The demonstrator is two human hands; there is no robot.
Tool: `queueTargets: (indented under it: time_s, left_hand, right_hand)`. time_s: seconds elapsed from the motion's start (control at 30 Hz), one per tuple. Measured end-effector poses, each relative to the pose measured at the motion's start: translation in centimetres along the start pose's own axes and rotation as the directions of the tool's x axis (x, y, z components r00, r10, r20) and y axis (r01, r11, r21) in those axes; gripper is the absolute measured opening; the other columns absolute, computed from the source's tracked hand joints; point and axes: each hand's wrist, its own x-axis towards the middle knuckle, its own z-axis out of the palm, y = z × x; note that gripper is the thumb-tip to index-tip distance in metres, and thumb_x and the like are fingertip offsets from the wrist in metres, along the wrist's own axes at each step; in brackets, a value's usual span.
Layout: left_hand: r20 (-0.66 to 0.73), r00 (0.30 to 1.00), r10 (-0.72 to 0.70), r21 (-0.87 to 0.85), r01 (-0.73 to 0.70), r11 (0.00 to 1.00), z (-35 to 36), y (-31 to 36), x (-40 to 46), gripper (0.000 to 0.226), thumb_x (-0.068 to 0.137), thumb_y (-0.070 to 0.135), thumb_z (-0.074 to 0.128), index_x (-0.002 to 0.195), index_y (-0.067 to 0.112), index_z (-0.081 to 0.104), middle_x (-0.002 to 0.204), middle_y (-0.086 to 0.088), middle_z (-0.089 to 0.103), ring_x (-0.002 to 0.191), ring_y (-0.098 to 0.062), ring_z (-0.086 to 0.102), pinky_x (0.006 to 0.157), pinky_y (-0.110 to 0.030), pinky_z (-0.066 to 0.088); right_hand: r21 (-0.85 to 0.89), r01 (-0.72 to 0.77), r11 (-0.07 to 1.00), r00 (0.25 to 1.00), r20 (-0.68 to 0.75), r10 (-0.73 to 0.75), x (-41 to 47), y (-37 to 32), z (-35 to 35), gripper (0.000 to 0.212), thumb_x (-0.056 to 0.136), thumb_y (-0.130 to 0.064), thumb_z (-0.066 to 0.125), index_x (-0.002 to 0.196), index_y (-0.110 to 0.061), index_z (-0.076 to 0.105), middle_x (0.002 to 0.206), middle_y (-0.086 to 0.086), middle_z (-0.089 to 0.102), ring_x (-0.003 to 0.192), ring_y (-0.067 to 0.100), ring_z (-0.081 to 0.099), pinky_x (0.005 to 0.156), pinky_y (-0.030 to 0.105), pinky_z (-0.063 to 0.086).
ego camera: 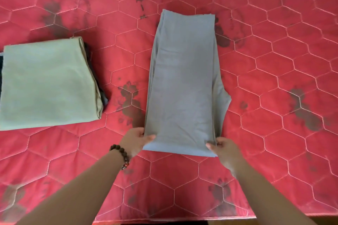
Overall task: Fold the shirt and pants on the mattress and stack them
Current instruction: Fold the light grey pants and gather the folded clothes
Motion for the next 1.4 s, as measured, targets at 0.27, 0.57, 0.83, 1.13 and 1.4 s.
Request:
queueTargets:
  time_s: [0.27,0.57,0.83,1.13,1.4]
  left_hand:
    - [-0.061,0.998,0.026,-0.057,-0.029,0.998,2.5,-1.8,-2.2,0.016,0.089,0.024,0.067,0.1,0.011,0.068,0.09,-0.002,0.072,0.082,-0.019,0.065,0.068,-0.021,0.047]
    - [-0.523,0.724,0.451,0.502,-0.166,0.849,4.7,0.6,-2.0,0.022,0.082,0.006,0.065,0.104,0.007,0.063,0.117,-0.012,0.056,0.108,-0.033,0.052,0.092,-0.044,0.04]
    - [-0.019,0.83,0.558,0.863,-0.268,0.429,9.2,0.9,3.9,0.058,0.097,0.022,0.011,0.151,0.006,0.001,0.161,-0.01,-0.003,0.147,-0.02,-0.012,0.118,-0.035,-0.011]
    - [0.039,0.833,0.552,0.892,-0.278,0.357,8.5,-3.1,0.8,0.068,0.096,0.047,0.03,0.151,0.008,0.022,0.159,-0.015,0.015,0.148,-0.024,0.009,0.118,-0.047,0.013]
    - [-0.054,0.807,0.589,0.89,-0.229,0.395,6.8,5.7,7.0,0.063,0.092,0.031,0.019,0.151,0.009,0.016,0.16,-0.011,0.011,0.148,-0.023,0.004,0.12,-0.043,0.001]
  right_hand:
    - [-0.152,0.008,0.988,1.0,0.011,-0.007,-0.3,1.3,0.3,0.033,0.088,-0.016,0.067,0.06,-0.016,0.049,0.055,-0.004,0.039,0.052,0.011,0.036,0.05,0.025,0.024]
    - [-0.546,0.127,0.828,0.814,-0.419,-0.402,-1.1,-1.2,2.6,0.03,0.082,-0.009,0.065,0.11,0.0,0.061,0.117,0.021,0.056,0.109,0.04,0.05,0.089,0.047,0.043]
    - [-0.738,0.404,0.541,0.798,-0.005,-0.603,4.3,-1.8,10.0,0.059,0.1,-0.024,0.039,0.152,-0.01,0.017,0.161,0.005,0.013,0.148,0.017,0.004,0.121,0.042,0.006]
    - [-0.78,0.253,0.573,0.814,-0.148,-0.561,3.2,2.4,7.6,0.066,0.097,-0.045,0.029,0.151,-0.007,0.021,0.159,0.007,0.018,0.148,0.018,0.013,0.118,0.05,0.014]
    - [-0.773,0.352,0.528,0.747,-0.108,-0.656,7.9,-4.1,6.2,0.059,0.097,-0.034,0.029,0.149,-0.006,0.027,0.158,0.008,0.022,0.147,0.019,0.015,0.118,0.052,0.014]
